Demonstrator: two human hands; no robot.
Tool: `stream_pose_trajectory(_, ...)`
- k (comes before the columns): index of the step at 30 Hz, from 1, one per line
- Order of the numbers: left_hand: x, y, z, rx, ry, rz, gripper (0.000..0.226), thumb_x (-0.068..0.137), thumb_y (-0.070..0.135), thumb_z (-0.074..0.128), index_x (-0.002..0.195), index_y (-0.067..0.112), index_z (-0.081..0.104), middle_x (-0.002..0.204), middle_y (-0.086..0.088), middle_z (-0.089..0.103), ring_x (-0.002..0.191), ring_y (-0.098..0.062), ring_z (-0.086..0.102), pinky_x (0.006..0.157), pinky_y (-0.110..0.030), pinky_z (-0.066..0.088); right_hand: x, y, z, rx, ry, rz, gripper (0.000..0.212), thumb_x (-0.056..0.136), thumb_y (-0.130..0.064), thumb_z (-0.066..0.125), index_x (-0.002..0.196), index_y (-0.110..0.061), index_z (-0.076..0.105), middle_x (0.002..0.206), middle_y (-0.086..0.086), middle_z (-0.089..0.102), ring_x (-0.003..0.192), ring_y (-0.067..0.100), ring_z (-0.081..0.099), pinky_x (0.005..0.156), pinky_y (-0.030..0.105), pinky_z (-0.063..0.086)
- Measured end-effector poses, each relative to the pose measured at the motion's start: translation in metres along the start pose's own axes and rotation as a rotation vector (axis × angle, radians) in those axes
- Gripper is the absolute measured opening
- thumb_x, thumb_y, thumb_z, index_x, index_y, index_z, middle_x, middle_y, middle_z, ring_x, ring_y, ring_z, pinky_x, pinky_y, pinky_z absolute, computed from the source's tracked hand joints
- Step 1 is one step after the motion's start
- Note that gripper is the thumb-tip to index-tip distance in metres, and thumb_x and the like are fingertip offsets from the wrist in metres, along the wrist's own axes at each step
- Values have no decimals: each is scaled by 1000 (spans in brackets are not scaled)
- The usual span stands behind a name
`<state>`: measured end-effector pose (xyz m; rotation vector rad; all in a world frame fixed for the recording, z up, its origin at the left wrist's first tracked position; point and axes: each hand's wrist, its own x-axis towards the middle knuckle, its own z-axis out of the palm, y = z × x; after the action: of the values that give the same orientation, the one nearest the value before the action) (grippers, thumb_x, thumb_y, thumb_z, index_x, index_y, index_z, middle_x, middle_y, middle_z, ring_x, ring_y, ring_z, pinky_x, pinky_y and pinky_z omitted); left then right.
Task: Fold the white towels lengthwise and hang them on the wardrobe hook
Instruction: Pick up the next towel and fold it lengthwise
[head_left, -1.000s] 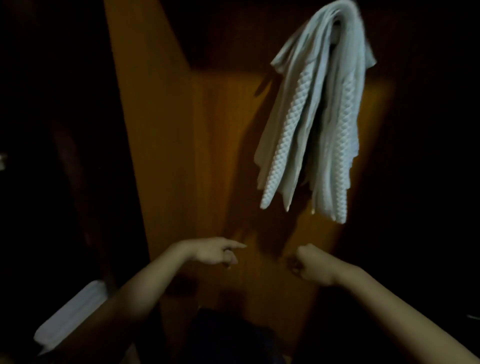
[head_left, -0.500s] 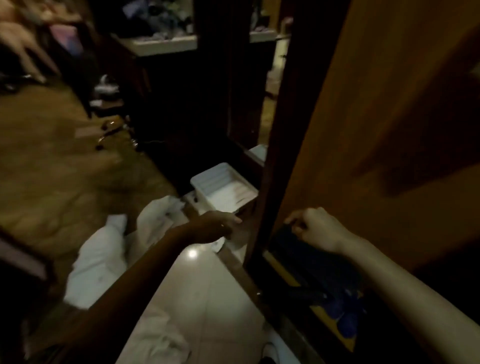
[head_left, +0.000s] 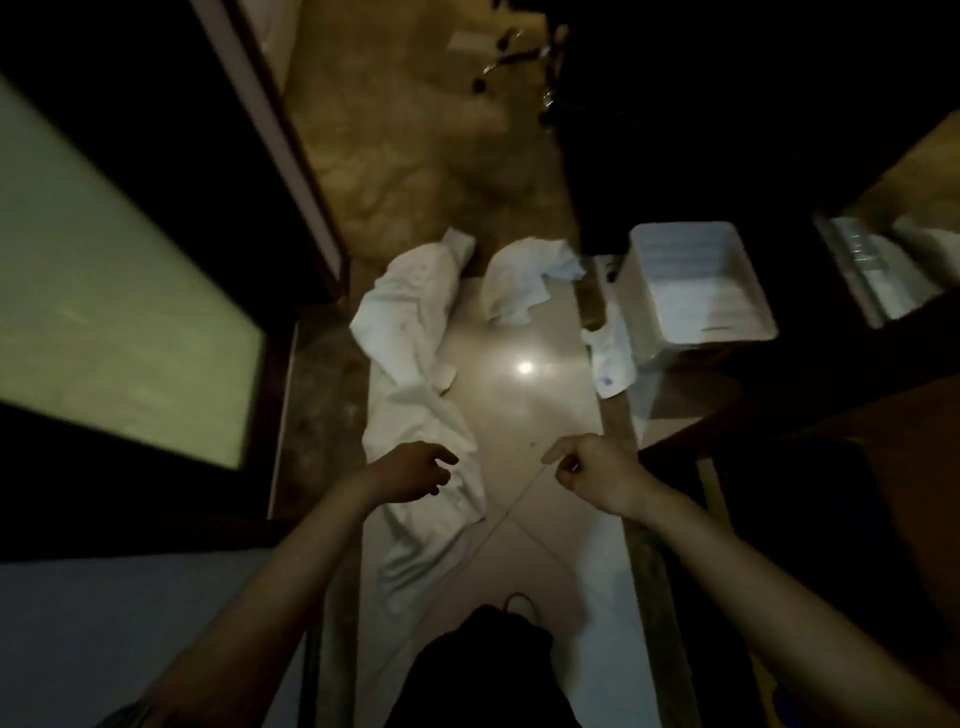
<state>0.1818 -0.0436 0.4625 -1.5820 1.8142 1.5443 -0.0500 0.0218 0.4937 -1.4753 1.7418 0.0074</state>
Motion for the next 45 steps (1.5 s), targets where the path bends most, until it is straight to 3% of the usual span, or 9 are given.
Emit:
stream_pose_trajectory(5, 29, -87, 53, -183, 112, -150, 33, 93, 12, 50, 125, 11, 57, 116, -15, 64, 104, -25, 62, 88, -30, 48, 67, 7, 81, 24, -188, -46, 28, 91, -11, 53, 115, -16, 65, 111, 9, 65, 97, 20, 60, 84, 30, 50)
stream_pose_trajectory(8, 50, -129, 91, -278, 168, -238, 34, 94, 12, 47, 126, 9, 56, 121, -15, 61, 112, -26, 57, 97, -32, 44, 99, 21, 129, 38, -255, -35, 29, 90, -8, 51, 115, -15, 65, 109, 10, 64, 95, 23, 60, 82, 32, 50)
stream_pose_trajectory(11, 75, -167, 128, -402, 224, -320, 33, 95, 11, 47, 126, 7, 55, 123, -17, 59, 113, -29, 56, 95, -33, 44, 126, 42, 176, 31, -314, -13, 31, 89, -5, 50, 115, -14, 64, 110, 10, 64, 98, 23, 60, 85, 33, 50)
stream_pose_trajectory(15, 111, -215, 182, -513, 256, -417, 32, 94, 9, 45, 124, 10, 56, 121, -18, 60, 96, -25, 61, 71, -25, 46, 155, 76, 231, -18, -368, 15, 32, 87, -4, 53, 115, -13, 64, 111, 8, 63, 102, 22, 59, 88, 32, 49)
stream_pose_trajectory(23, 205, -302, 268, -551, 250, -420, 30, 94, 11, 46, 121, 12, 58, 124, -13, 60, 106, -23, 57, 81, -24, 43, 227, 138, 346, -103, -357, -13, 34, 84, -1, 56, 115, -13, 65, 115, 8, 65, 104, 18, 60, 92, 29, 48)
stream_pose_trajectory(27, 261, -355, 297, -512, 264, -363, 34, 93, 9, 47, 126, 9, 57, 129, -11, 57, 118, -25, 53, 97, -29, 41, 276, 165, 410, -186, -353, -89, 33, 86, -3, 57, 117, -11, 63, 119, 8, 63, 108, 18, 59, 92, 27, 45)
stream_pose_trajectory(36, 389, -467, 343, -182, 265, -122, 39, 89, 9, 54, 128, 11, 57, 130, -10, 58, 119, -24, 53, 97, -27, 40, 378, 240, 543, -387, -300, -240, 40, 86, -7, 61, 125, -16, 60, 131, 4, 56, 118, 18, 52, 94, 26, 41)
stream_pose_trajectory(40, 428, -498, 370, -62, 415, 1, 46, 81, 19, 66, 125, 12, 56, 126, -7, 57, 114, -21, 54, 93, -25, 41, 413, 272, 584, -437, -156, -402, 53, 75, -3, 65, 126, -18, 60, 134, 8, 53, 121, 27, 49, 91, 30, 41)
stream_pose_trajectory(45, 457, -517, 399, 321, 588, 22, 76, 65, 34, 71, 132, 18, 41, 131, -5, 42, 117, -25, 41, 91, -35, 35, 427, 288, 608, -573, 119, -664, 59, 39, -22, 84, 95, -11, 69, 90, 12, 61, 78, 33, 58, 67, 31, 40)
